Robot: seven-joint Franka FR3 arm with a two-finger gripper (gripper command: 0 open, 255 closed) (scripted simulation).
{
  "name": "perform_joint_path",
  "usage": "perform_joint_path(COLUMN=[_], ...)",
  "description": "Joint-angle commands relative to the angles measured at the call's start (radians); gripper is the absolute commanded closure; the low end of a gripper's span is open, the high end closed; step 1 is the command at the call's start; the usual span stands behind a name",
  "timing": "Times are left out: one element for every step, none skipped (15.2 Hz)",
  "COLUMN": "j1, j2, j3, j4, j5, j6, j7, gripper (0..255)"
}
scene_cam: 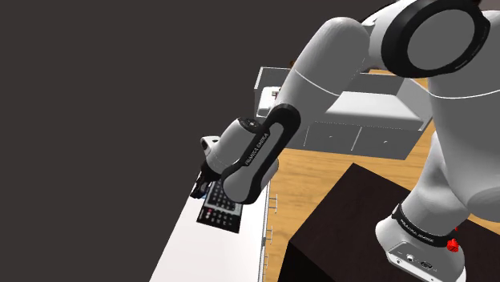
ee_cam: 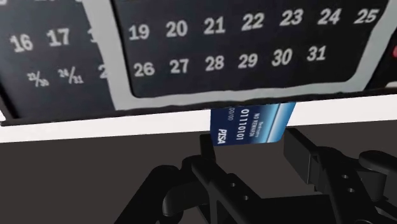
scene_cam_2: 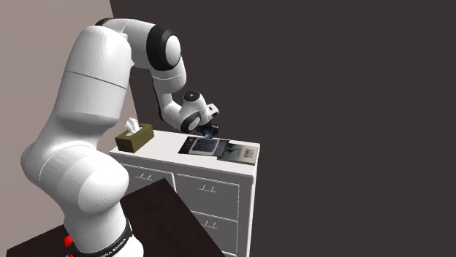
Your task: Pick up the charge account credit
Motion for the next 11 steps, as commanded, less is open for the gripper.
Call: perform_joint_path(j1=[0.007, 0.011, 0.016, 0.021, 0.026, 0.032, 0.038, 0.045, 0.051, 0.052, 0.052], j2=[-0.030, -0.044, -0.057, -0.071, -0.084, -0.098, -0.111, -0.124, -0.137, -0.139, -0.139], j3=[-0.008, -0.012, -0.017, -0.023, -0.029, -0.035, -0.042, -0.049, -0.056, -0.057, -0.057], j4=[-0.009, -0.012, -0.015, -0.018, -0.021, -0.023, -0.025, -0.028, -0.029, -0.030, -0.030], j5=[0.005, 0.007, 0.009, 0.011, 0.012, 0.014, 0.014, 0.015, 0.015, 0.015, 0.015], j6=[-0.021, -0.032, -0.042, -0.053, -0.063, -0.074, -0.085, -0.097, -0.108, -0.109, -0.109], j7=[0.002, 0.003, 0.005, 0.006, 0.008, 0.010, 0.012, 0.015, 0.017, 0.018, 0.018], gripper=[255, 255, 255, 255, 255, 255, 255, 255, 255, 255, 255])
